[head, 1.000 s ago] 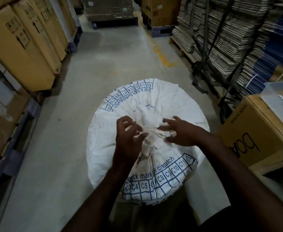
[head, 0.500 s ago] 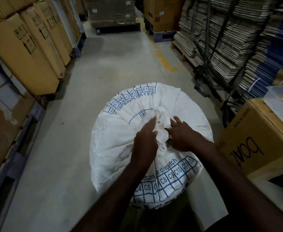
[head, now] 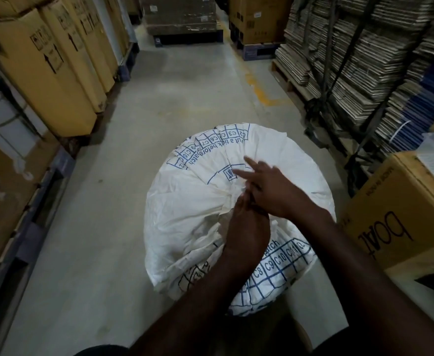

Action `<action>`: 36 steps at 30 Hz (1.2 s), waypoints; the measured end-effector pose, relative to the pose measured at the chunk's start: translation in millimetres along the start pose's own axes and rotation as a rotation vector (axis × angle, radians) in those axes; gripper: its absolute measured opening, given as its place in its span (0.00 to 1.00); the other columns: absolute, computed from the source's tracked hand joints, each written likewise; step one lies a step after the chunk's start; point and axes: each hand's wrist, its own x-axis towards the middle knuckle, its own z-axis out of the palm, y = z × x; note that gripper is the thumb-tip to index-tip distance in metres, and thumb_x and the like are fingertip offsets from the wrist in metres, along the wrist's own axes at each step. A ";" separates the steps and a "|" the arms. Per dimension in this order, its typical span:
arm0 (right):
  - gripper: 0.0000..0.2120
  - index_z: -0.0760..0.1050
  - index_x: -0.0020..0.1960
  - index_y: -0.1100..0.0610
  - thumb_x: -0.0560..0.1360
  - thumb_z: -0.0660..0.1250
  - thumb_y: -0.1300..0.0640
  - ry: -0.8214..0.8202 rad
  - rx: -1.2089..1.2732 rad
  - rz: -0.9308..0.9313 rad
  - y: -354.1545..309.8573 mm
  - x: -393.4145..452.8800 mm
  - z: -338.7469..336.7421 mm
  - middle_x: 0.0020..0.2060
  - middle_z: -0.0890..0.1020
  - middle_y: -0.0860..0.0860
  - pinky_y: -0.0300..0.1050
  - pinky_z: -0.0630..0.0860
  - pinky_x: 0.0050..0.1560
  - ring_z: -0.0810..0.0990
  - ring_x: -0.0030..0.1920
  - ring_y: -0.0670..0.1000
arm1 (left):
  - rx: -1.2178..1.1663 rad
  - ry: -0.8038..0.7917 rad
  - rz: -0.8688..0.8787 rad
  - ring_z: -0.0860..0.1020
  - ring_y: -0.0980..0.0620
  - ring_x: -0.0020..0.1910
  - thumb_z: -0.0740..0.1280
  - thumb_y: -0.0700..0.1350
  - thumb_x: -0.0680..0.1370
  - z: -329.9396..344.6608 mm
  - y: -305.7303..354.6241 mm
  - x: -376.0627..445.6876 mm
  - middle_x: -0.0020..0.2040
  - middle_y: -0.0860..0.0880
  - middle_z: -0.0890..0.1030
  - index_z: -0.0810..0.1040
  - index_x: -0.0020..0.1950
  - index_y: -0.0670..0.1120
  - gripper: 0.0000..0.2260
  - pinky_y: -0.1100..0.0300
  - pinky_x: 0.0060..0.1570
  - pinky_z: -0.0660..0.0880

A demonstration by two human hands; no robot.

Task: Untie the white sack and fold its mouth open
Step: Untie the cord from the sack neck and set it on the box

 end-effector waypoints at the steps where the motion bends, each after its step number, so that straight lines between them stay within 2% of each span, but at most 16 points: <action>1: 0.23 0.66 0.82 0.41 0.87 0.57 0.52 -0.097 -0.064 0.035 2.6 2.9 10.3 0.86 0.55 0.52 0.63 0.49 0.82 0.53 0.85 0.61 | 0.052 -0.009 -0.007 0.81 0.43 0.68 0.55 0.42 0.78 4.6 3.3 1.9 0.66 0.38 0.84 0.83 0.68 0.38 0.25 0.52 0.73 0.74; 5: 0.22 0.66 0.81 0.40 0.88 0.54 0.47 -0.208 0.034 0.168 15.8 2.2 15.8 0.86 0.52 0.51 0.60 0.42 0.83 0.44 0.86 0.60 | 0.218 -0.032 0.056 0.66 0.35 0.81 0.48 0.43 0.77 2.2 7.0 -7.1 0.78 0.35 0.73 0.73 0.78 0.38 0.32 0.42 0.83 0.58; 7: 0.21 0.67 0.81 0.41 0.89 0.54 0.49 -0.219 0.087 0.186 23.0 1.1 11.5 0.86 0.52 0.50 0.60 0.43 0.83 0.44 0.86 0.59 | 0.075 -0.019 0.141 0.64 0.37 0.82 0.58 0.42 0.77 -16.2 9.4 -17.1 0.78 0.38 0.72 0.72 0.79 0.41 0.29 0.44 0.84 0.54; 9: 0.21 0.68 0.80 0.44 0.89 0.55 0.50 -0.213 0.130 0.189 29.3 -0.9 9.0 0.86 0.53 0.50 0.59 0.43 0.83 0.44 0.86 0.59 | -0.163 0.072 0.104 0.76 0.45 0.72 0.67 0.39 0.73 -40.3 7.6 -33.4 0.70 0.47 0.81 0.81 0.70 0.49 0.25 0.50 0.76 0.68; 10: 0.20 0.70 0.80 0.45 0.89 0.55 0.50 -0.208 0.156 0.193 30.9 -2.2 9.3 0.86 0.53 0.50 0.58 0.43 0.83 0.44 0.86 0.58 | -0.285 0.169 -0.009 0.81 0.49 0.65 0.67 0.38 0.72 -52.5 2.8 -41.5 0.63 0.50 0.85 0.85 0.62 0.53 0.21 0.53 0.68 0.75; 12: 0.21 0.71 0.79 0.47 0.89 0.54 0.46 -0.189 0.208 0.215 30.5 -3.5 9.6 0.86 0.55 0.49 0.56 0.44 0.83 0.45 0.86 0.55 | -0.455 0.391 -0.269 0.83 0.52 0.56 0.65 0.38 0.74 -62.7 -15.8 -49.0 0.55 0.53 0.86 0.84 0.53 0.54 0.16 0.55 0.57 0.79; 14: 0.24 0.72 0.78 0.46 0.87 0.53 0.40 -0.171 0.250 0.239 27.2 -4.6 8.6 0.85 0.56 0.47 0.56 0.43 0.84 0.45 0.86 0.53 | -0.572 0.533 -0.378 0.80 0.50 0.63 0.64 0.38 0.77 -60.4 -38.6 -46.4 0.61 0.52 0.83 0.82 0.60 0.53 0.16 0.53 0.64 0.76; 17: 0.24 0.73 0.77 0.43 0.85 0.58 0.37 -0.165 0.256 0.198 27.1 -9.2 10.7 0.85 0.56 0.46 0.59 0.41 0.84 0.43 0.86 0.53 | -0.695 0.288 -0.414 0.72 0.48 0.77 0.65 0.43 0.85 -49.5 -57.1 -36.4 0.77 0.47 0.75 0.73 0.79 0.47 0.21 0.62 0.76 0.65; 20: 0.23 0.73 0.78 0.43 0.85 0.61 0.40 -0.155 0.253 0.160 35.1 -12.8 11.8 0.85 0.55 0.46 0.59 0.42 0.84 0.44 0.86 0.52 | -0.731 0.125 -0.269 0.71 0.50 0.79 0.64 0.43 0.86 -38.3 -40.0 -32.8 0.80 0.47 0.73 0.69 0.82 0.48 0.23 0.71 0.70 0.59; 23: 0.19 0.77 0.74 0.44 0.84 0.66 0.45 -0.123 0.310 0.195 46.5 -16.8 2.8 0.84 0.61 0.44 0.55 0.50 0.84 0.48 0.85 0.49 | -0.701 0.071 -0.200 0.68 0.47 0.81 0.63 0.38 0.85 -32.9 -21.5 -29.3 0.81 0.44 0.70 0.65 0.84 0.49 0.27 0.65 0.74 0.61; 26: 0.19 0.81 0.67 0.39 0.78 0.72 0.55 -0.048 0.341 0.230 48.3 -20.9 -8.2 0.77 0.74 0.46 0.49 0.62 0.79 0.61 0.83 0.50 | -0.610 -0.012 -0.104 0.62 0.48 0.84 0.61 0.33 0.83 -27.2 -12.5 -24.5 0.86 0.45 0.60 0.59 0.86 0.49 0.33 0.56 0.80 0.62; 29: 0.28 0.80 0.66 0.36 0.67 0.64 0.50 0.034 0.265 0.206 37.1 -19.3 -9.0 0.60 0.84 0.50 0.49 0.74 0.66 0.80 0.62 0.59 | -0.522 -0.026 -0.019 0.60 0.48 0.85 0.61 0.31 0.79 -22.9 -1.6 -21.9 0.87 0.46 0.57 0.59 0.87 0.47 0.36 0.54 0.76 0.66; 30: 0.31 0.77 0.67 0.34 0.64 0.60 0.46 0.027 0.234 0.187 32.8 -18.0 -7.0 0.56 0.83 0.50 0.53 0.72 0.69 0.80 0.58 0.58 | -0.505 -0.025 -0.007 0.62 0.47 0.84 0.62 0.31 0.78 -21.6 1.7 -22.1 0.87 0.45 0.57 0.60 0.86 0.46 0.36 0.54 0.73 0.69; 32: 0.29 0.75 0.70 0.34 0.69 0.59 0.41 0.001 0.136 0.199 28.4 -13.6 -1.3 0.53 0.81 0.50 0.59 0.63 0.76 0.79 0.59 0.58 | -0.485 -0.028 -0.003 0.69 0.43 0.80 0.62 0.31 0.77 -21.4 4.9 -23.2 0.85 0.43 0.61 0.64 0.84 0.45 0.34 0.54 0.69 0.71; 34: 0.24 0.77 0.71 0.39 0.76 0.66 0.37 -0.002 0.005 0.213 27.8 -11.4 3.7 0.57 0.82 0.52 0.60 0.58 0.79 0.77 0.67 0.55 | -0.481 -0.026 -0.010 0.72 0.41 0.76 0.62 0.31 0.77 -20.9 3.3 -23.1 0.82 0.42 0.66 0.67 0.82 0.44 0.32 0.55 0.67 0.71; 36: 0.24 0.77 0.71 0.40 0.76 0.72 0.39 -0.004 -0.051 0.203 33.9 -10.8 10.8 0.57 0.83 0.54 0.60 0.57 0.79 0.77 0.69 0.55 | -0.505 -0.026 0.001 0.69 0.42 0.79 0.63 0.30 0.77 -18.7 0.6 -21.3 0.82 0.42 0.66 0.68 0.81 0.43 0.31 0.56 0.69 0.70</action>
